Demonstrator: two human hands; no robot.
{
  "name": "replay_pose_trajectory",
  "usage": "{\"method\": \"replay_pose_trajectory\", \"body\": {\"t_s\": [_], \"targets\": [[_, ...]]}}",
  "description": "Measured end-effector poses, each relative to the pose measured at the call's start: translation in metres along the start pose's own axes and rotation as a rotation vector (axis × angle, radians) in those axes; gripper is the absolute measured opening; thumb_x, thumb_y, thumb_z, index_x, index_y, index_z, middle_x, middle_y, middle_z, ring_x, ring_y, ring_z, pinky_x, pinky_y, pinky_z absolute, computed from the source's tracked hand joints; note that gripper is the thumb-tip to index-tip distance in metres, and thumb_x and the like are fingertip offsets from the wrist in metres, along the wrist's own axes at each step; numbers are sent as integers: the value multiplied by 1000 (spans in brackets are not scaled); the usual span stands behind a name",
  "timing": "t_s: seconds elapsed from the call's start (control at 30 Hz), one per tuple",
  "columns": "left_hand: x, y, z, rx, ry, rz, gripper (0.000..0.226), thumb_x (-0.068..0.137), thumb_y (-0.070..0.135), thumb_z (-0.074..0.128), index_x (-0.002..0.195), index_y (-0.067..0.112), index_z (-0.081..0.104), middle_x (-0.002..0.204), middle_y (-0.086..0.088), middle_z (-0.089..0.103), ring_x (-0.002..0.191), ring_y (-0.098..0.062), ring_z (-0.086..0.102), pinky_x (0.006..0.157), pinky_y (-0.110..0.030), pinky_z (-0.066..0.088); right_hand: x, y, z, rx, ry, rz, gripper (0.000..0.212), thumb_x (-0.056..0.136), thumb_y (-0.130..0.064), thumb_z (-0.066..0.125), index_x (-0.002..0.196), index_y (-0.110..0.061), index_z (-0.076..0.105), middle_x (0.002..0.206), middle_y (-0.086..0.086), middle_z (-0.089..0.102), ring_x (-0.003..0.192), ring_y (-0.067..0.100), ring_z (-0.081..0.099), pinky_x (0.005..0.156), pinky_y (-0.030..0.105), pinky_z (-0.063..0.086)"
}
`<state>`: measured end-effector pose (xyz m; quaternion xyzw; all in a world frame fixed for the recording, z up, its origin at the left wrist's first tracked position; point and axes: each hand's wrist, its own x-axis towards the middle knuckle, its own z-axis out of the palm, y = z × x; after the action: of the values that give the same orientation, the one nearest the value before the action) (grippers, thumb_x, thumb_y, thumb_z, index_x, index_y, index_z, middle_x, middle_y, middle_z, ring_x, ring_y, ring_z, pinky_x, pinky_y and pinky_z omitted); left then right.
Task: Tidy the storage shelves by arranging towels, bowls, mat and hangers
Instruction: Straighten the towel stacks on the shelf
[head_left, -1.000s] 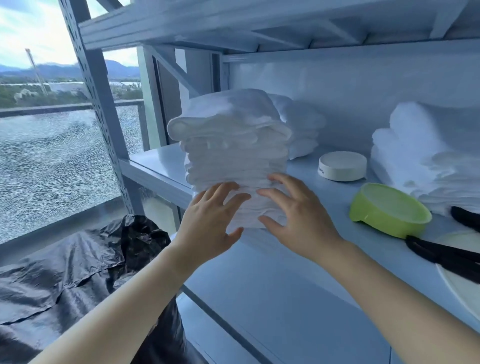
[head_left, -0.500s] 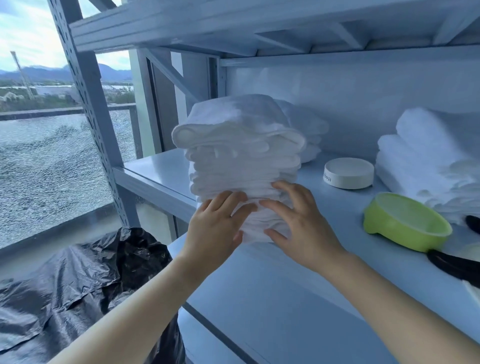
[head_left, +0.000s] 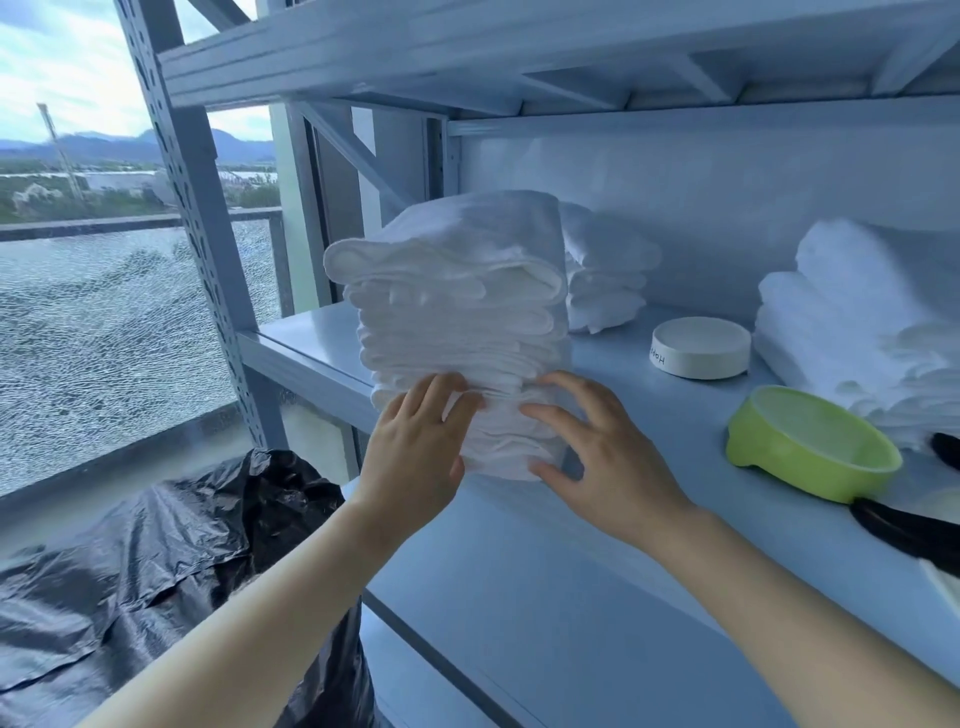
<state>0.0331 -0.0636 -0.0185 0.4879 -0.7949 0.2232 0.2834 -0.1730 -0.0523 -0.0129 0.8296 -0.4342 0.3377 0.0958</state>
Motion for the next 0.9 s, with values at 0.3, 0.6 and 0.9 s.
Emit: {"method": "replay_pose_trajectory", "body": {"t_s": [0.3,0.6,0.9], "targets": [[11,27,-3,-63,-23,66,62,60,21,82,118,20,62,115,-3,60,104,-26,59,80,-36,50,-8,12,-7,-25,-25,100,45,85,-38,61,128,-30,50,141,-6,33,128,13,36,81,32,48],[13,20,-4,-76,32,87,54,54,-4,75,102,19,70,106,-3,66,93,-26,64,71,-33,54,-5,11,-5,28,-50,134,36,86,-32,59,121,-27,51,132,-11,38,117,11,46,75,34,51],[0,-29,-12,-87,-53,-45,47,64,-8,69,100,22,64,112,1,57,101,-25,57,53,-29,48,15,5,10,22,-108,124,57,87,-29,59,138,-22,35,145,-8,30,129,12,36,93,29,43]]}}
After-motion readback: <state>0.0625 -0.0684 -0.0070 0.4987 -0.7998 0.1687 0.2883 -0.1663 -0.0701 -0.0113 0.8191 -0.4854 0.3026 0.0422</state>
